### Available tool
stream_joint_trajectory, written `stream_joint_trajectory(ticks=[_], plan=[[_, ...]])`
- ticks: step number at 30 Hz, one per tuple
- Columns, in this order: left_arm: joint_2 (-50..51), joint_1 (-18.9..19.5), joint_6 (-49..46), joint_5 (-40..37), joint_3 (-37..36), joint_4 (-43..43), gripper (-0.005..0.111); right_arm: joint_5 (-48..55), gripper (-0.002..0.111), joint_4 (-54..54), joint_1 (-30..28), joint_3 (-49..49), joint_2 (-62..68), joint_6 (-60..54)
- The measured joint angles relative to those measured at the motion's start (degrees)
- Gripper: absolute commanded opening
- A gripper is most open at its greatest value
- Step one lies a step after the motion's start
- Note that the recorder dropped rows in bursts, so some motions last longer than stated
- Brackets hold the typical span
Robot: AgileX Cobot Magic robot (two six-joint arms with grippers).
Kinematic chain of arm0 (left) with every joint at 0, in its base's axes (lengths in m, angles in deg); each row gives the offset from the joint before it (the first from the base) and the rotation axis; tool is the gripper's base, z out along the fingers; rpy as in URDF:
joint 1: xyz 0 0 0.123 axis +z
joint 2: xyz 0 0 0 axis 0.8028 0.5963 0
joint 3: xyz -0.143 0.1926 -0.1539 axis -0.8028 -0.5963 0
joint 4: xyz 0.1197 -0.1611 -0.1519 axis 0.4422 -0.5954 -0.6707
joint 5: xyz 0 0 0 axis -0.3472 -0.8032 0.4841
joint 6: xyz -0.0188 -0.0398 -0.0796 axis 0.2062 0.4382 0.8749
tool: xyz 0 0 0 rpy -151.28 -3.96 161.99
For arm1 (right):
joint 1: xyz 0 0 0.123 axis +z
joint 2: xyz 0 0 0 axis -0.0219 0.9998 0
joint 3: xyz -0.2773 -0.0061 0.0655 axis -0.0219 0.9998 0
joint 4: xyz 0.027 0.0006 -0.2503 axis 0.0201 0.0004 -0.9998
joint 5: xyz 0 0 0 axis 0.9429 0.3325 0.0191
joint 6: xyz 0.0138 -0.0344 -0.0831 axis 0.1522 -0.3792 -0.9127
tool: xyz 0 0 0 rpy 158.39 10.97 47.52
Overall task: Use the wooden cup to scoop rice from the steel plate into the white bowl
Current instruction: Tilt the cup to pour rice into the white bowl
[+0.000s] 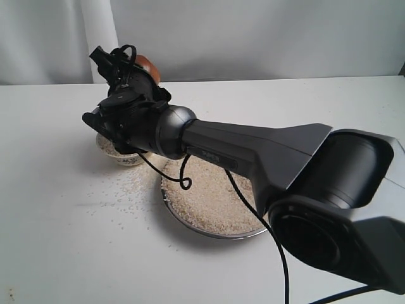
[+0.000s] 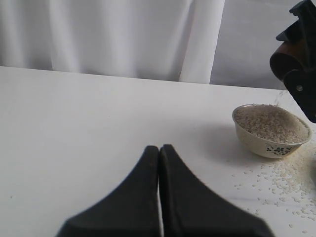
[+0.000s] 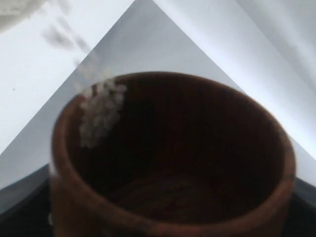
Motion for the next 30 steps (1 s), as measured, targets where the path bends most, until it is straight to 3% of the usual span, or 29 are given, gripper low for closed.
stream_joint_trajectory(ticks=[30], plan=[[0.0, 0.0, 0.0, 0.0, 0.0, 0.0, 0.0, 1.23, 0.0, -4.12, 0.0, 0.0, -0.57, 0.68]])
